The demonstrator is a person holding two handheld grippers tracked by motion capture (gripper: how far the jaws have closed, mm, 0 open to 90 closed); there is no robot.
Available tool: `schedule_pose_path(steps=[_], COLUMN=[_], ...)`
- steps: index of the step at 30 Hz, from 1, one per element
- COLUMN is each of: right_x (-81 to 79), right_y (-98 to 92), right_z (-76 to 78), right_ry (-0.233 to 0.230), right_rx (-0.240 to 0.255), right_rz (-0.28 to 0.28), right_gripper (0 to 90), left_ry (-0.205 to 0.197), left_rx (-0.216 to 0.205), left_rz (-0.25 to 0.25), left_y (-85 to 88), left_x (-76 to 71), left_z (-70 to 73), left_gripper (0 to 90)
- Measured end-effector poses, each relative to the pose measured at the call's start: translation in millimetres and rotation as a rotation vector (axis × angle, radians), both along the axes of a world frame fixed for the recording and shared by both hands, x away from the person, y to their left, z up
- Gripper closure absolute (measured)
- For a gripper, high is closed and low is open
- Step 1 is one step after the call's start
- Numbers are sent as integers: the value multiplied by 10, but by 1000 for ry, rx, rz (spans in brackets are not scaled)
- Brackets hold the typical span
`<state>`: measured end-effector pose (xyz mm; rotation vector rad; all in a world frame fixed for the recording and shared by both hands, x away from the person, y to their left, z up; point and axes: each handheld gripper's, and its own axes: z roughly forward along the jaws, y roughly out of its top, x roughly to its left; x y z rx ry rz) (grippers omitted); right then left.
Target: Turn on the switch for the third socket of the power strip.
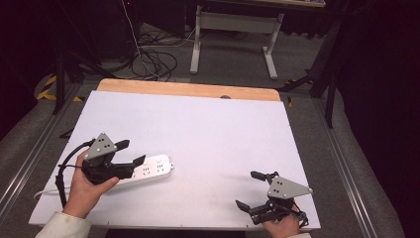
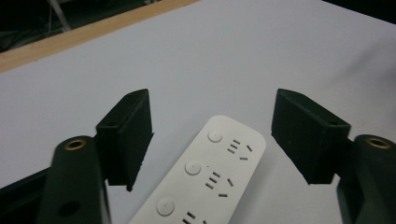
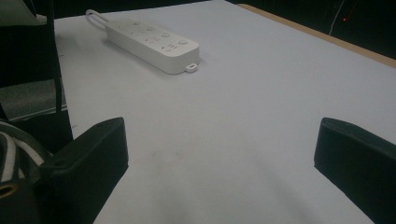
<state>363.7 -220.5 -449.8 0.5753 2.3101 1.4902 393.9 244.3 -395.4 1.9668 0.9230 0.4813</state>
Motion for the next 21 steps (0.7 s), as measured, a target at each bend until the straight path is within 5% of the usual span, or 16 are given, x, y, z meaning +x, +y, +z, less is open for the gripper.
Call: schedule_pose_path(steps=[4, 11, 18, 21], right_x=[-8, -5, -5, -5], right_y=[1, -2, -8, -5], right_z=[3, 3, 3, 2], right_ry=[-4, -5, -5, -5], right_rx=[2, 2, 4, 3], right_rz=[4, 4, 5, 5], right_gripper=[42, 42, 42, 42], left_ry=[12, 37, 119, 140], left_rx=[28, 13, 44, 40], left_rz=[40, 50, 66, 71], left_y=[-13, -40, -35, -26], left_x=[51, 123, 256, 294], left_z=[-25, -58, -127, -145], left_gripper=[447, 655, 877, 900])
